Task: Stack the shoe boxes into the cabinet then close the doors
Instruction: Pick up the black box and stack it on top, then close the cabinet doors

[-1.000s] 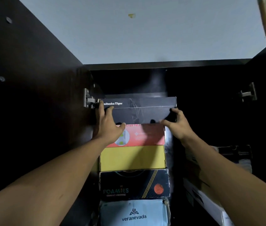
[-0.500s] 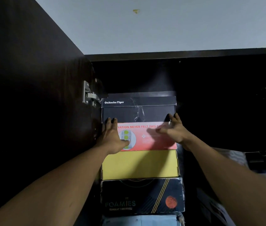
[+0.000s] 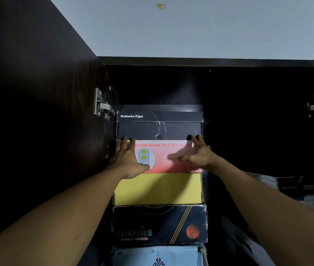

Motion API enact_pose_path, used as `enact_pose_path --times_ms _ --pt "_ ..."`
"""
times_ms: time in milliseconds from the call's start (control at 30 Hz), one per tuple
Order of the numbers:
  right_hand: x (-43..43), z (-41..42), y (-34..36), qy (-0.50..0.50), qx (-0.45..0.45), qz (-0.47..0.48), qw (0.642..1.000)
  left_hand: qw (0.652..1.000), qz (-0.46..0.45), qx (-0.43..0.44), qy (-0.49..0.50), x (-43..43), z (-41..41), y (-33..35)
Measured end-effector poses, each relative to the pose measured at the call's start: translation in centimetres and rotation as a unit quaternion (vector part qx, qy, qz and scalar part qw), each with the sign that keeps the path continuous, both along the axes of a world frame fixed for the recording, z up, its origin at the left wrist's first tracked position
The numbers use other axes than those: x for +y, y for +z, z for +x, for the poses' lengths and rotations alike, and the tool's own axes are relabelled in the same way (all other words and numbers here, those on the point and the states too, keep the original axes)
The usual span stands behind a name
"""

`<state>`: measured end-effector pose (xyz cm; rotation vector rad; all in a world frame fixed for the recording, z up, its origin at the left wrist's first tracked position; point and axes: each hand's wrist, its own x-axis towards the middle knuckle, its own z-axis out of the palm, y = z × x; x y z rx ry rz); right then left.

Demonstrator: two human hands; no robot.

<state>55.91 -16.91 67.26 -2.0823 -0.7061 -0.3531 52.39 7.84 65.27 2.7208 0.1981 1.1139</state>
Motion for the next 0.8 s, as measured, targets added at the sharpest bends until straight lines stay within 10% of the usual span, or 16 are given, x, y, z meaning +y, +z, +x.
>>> enact_pose_path --times_ms 800 --pt "-8.9 -17.7 -1.2 -0.087 -0.109 -0.126 0.982 0.987 0.004 0.060 -0.150 -9.6 -15.0 -0.6"
